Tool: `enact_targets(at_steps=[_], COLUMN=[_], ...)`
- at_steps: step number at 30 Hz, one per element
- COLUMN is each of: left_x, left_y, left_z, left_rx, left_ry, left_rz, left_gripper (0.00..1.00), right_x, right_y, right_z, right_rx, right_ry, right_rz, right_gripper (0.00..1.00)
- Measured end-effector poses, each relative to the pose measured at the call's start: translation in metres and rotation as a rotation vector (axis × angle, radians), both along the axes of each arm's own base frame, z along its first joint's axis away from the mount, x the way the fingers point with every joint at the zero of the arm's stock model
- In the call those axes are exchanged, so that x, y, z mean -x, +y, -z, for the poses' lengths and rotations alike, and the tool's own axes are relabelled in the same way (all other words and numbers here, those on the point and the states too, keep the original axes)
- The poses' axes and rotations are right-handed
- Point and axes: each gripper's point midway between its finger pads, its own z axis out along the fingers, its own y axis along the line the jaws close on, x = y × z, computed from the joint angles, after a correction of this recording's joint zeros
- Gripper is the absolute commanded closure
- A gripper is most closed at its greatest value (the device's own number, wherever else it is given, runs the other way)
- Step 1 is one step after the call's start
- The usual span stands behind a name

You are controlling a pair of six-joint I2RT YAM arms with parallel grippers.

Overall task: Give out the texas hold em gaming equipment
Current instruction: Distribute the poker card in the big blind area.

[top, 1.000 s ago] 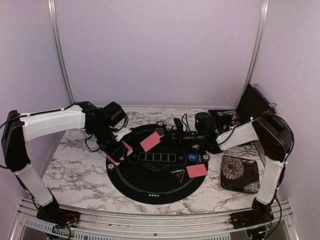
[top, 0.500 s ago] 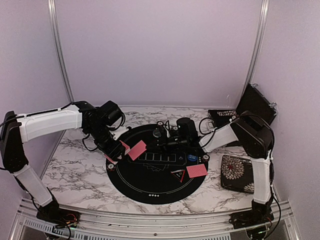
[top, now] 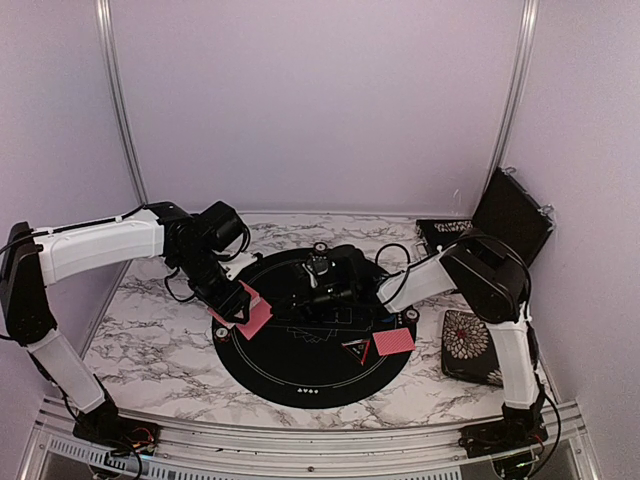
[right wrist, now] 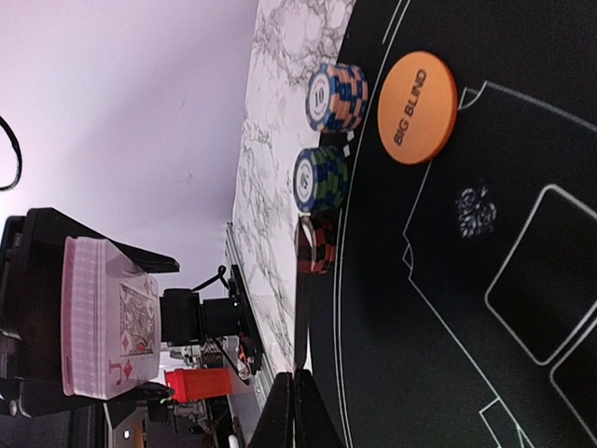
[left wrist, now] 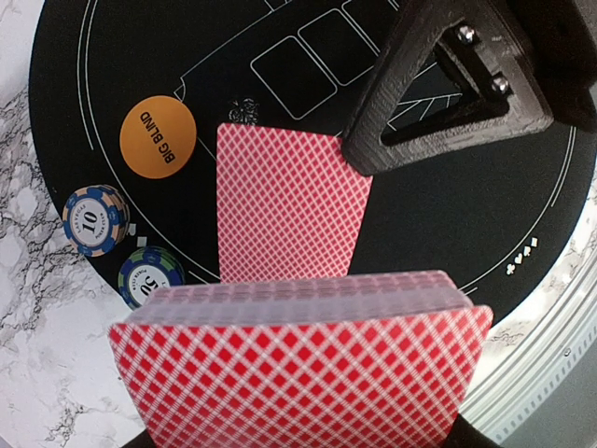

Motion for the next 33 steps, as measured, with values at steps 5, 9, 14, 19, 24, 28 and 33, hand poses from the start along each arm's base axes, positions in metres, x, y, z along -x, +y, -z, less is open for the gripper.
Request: enact_targets(at_steps=[5,9,14,19,24,28,33], left_x=[0.000,0.000,0.000,0.000,0.000,0.000,0.000], left_y=[0.000,0.000,0.000,0.000,0.000,0.000,0.000], left_z=[0.000,0.000,0.000,0.000,0.000,0.000,0.000], left_rx=[0.000,0.000,0.000,0.001,0.001,0.001,0.000], left_ry=[0.000,0.000,0.000,0.000,0.000,0.000,0.002], left_rz=[-0.001,-0.001,-0.001,-0.001,-0.001,-0.001,-0.001], left_gripper=[0.45,0.45,0.45,0.45,0.45,0.45,0.45], right_x=[0.013,0.017,0.019,0.025,0.030,0.031,0.028], right_y=[0.006,0.007,0.006,0.001,-0.001,-0.002,0.002], right_z=[0.007,0.010,0.013,0.022,0.026,0.028,0.025], right_rx=[0.016,0.029,0.037,0.056,0.069,0.079,0.082], right_ry=[0.012,0.016,0.011,0.020,0.019,0.016,-0.005], right_rz=[-0.027,-0.036,-0.042,-0.058,-0.080,-0.086,-0.093], right_gripper=[1.00,1.00,1.00,1.00,1.00,1.00,0.96])
